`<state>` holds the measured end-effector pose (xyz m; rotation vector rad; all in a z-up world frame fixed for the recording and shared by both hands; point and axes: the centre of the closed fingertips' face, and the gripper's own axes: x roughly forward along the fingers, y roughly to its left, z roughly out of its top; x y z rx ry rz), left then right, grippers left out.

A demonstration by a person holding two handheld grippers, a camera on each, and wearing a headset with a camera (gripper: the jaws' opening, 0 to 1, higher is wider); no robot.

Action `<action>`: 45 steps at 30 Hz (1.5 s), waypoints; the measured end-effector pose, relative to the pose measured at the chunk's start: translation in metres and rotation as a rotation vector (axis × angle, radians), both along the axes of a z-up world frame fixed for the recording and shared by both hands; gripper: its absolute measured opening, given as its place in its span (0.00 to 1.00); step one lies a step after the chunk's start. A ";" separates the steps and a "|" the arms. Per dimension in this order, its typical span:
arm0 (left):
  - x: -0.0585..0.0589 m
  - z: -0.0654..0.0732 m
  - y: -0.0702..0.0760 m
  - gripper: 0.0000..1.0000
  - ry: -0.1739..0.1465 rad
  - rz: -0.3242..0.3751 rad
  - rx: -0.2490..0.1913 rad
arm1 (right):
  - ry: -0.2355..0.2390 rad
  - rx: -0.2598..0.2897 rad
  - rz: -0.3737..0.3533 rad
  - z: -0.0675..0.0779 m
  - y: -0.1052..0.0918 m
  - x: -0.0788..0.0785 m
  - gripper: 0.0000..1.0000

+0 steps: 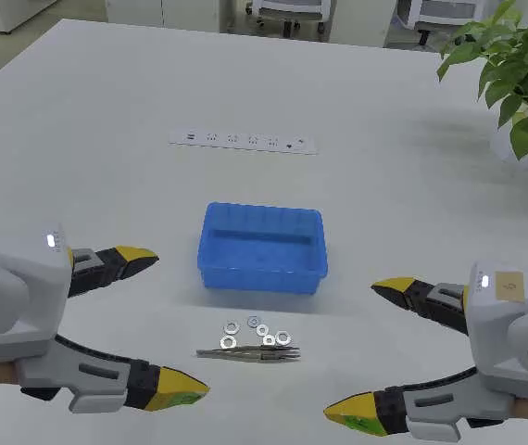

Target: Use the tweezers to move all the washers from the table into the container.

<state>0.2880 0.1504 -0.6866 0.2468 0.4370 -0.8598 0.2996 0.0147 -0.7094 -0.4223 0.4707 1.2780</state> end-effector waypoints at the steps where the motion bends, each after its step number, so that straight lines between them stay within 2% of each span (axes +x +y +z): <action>1: 0.000 0.000 0.000 0.99 -0.001 0.000 0.000 | -0.003 0.003 0.002 0.001 0.000 0.000 0.93; 19: 0.001 0.001 -0.001 0.99 -0.003 -0.003 -0.003 | -0.007 -0.002 0.002 0.002 -0.001 0.001 0.94; 23: 0.000 -0.001 -0.001 0.99 0.000 -0.013 0.013 | -0.003 0.010 -0.002 0.004 0.000 0.001 0.94; 34: 0.003 0.001 -0.004 0.99 -0.002 -0.013 0.001 | -0.005 -0.001 0.003 0.002 0.000 0.003 0.94; 45: 0.000 -0.001 -0.003 0.99 0.007 -0.015 -0.001 | -0.012 -0.007 0.005 0.002 -0.002 0.002 0.95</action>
